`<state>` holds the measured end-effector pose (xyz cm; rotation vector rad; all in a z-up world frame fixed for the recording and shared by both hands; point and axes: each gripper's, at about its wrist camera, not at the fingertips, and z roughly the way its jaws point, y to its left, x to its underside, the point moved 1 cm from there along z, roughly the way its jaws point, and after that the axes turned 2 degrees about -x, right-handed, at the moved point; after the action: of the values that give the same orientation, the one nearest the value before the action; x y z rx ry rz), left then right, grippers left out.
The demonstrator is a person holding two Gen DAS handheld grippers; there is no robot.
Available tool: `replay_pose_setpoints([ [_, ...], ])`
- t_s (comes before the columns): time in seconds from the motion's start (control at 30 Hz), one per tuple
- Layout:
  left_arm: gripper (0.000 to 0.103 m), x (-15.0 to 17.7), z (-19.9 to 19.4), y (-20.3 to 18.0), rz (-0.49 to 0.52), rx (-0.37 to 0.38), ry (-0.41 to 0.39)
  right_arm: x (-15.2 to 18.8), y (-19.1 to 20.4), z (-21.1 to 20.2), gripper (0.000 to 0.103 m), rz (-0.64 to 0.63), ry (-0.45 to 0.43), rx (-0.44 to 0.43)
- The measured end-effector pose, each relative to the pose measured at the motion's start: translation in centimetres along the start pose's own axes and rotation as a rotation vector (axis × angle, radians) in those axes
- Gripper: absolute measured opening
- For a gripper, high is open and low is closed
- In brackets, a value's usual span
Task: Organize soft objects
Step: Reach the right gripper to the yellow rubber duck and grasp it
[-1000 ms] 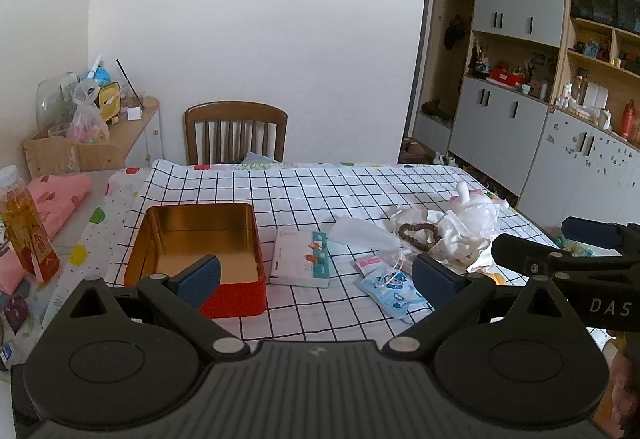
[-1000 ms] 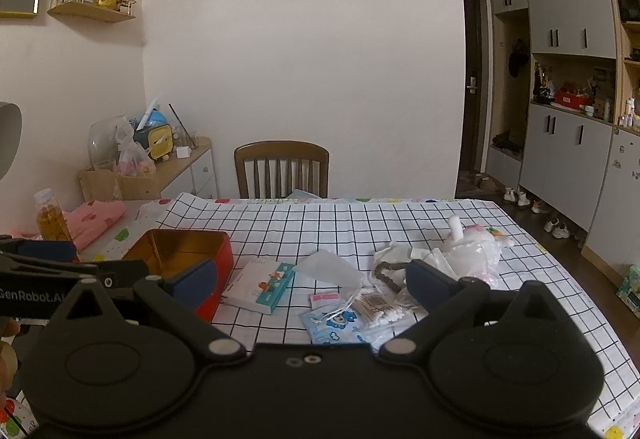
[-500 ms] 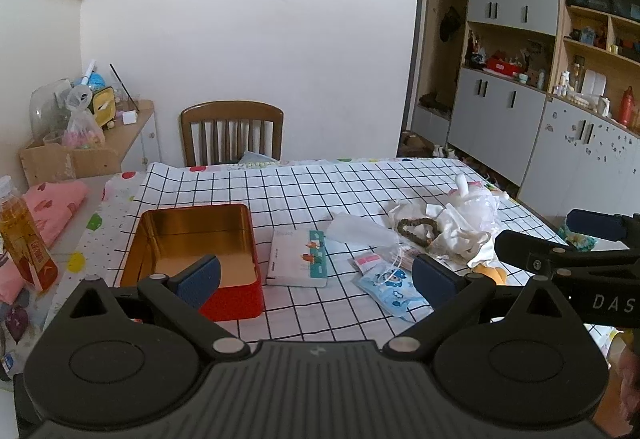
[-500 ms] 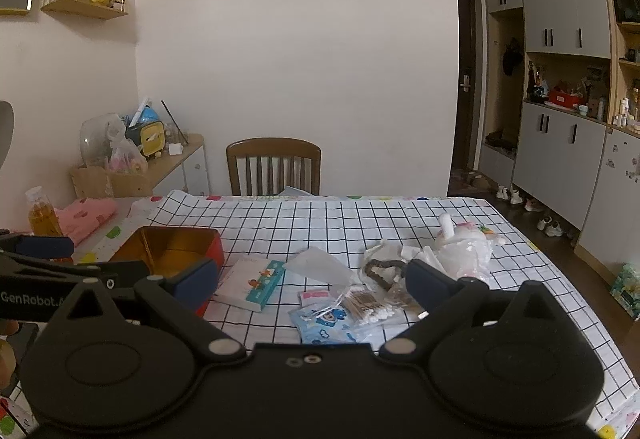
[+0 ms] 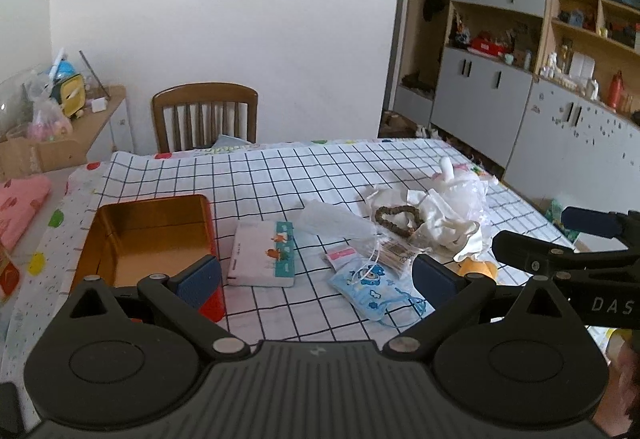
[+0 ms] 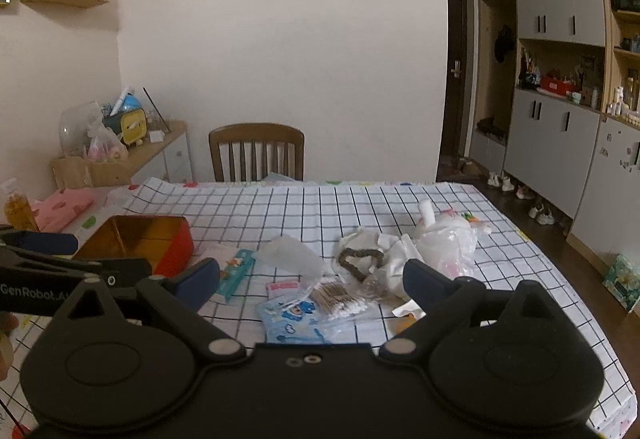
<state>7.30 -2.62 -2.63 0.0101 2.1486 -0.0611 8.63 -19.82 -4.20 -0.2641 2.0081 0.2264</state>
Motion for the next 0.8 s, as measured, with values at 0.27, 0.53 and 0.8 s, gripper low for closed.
replay_pose_setpoints([
  [0.27, 0.103, -0.7, 3.9, -1.3, 0.027, -0.001, 0.027, 0.8, -2.3, 3.1, 0.09, -0.009, 0.077, -0.025],
  [0.53, 0.103, -2.3, 9.4, -2.4, 0.05, 0.014, 0.064, 1.6, -5.0, 6.4, 0.086, -0.026, 0.158, -0.03],
  [0.8, 0.103, -4.1, 16.3, -3.8, 0.077, 0.017, 0.116, 2.9, -9.0, 9.5, 0.081, -0.021, 0.255, 0.027],
])
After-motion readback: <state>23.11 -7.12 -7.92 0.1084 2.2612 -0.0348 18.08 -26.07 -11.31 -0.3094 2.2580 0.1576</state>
